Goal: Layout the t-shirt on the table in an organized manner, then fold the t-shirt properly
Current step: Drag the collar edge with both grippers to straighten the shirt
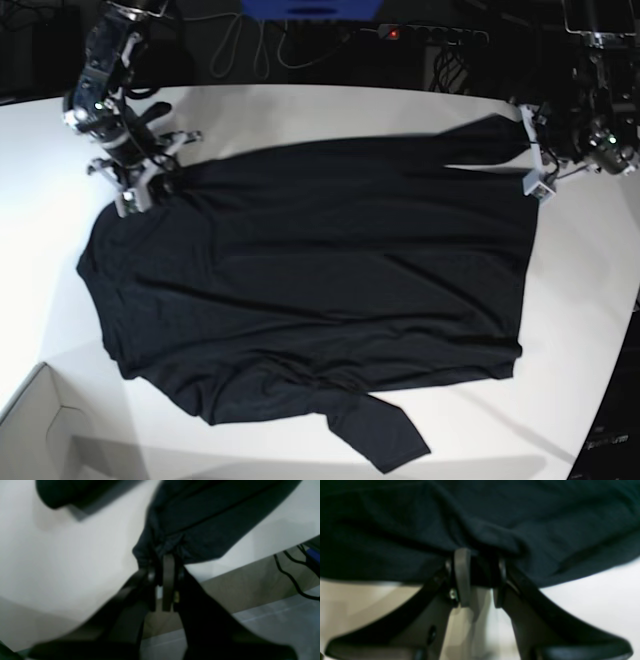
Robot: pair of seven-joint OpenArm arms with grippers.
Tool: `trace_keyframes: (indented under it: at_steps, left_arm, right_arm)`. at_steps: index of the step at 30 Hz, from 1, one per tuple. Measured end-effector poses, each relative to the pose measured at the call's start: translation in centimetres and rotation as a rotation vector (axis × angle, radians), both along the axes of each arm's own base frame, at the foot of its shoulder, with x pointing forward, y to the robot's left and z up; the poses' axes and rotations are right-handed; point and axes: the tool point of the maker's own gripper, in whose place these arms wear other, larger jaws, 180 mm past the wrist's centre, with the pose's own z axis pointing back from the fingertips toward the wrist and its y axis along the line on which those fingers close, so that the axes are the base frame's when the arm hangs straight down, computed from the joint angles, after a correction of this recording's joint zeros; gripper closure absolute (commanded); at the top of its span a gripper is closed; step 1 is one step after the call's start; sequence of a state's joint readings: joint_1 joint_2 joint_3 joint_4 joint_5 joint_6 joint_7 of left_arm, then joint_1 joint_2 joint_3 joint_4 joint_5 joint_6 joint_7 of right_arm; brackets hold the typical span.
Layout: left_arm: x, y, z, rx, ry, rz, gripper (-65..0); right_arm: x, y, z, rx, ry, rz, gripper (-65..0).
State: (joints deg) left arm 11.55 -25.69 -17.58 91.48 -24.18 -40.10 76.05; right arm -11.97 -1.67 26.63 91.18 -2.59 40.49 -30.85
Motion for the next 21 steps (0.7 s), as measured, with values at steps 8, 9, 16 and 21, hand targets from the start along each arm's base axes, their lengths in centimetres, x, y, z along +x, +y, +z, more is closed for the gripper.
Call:
trace_keyframes:
  at_steps: [8,9,16,21]
  left_arm:
    - [-0.1,-0.2,-0.1,-0.013,-0.009,0.000,-0.4]
    - [-0.1,-0.3,-0.1,-0.015,-0.007,0.001,-0.4]
    - [-0.3,-0.4,-0.3,-0.015,-0.005,0.003,-0.4]
    - [-0.6,0.1,-0.4,-0.013,-0.007,0.010,-0.4]
  right_arm:
    - [-4.9,-2.0,0.4,-0.120,0.080,0.026,-13.3]
    - [-5.4,-1.7,0.3,-0.121,0.088,0.035,-13.3]
    - [-6.2,-1.3,0.2,-0.120,0.097,0.051,-13.3]
    - [-6.3,-1.3,0.4,-0.125,0.097,0.051,-13.3]
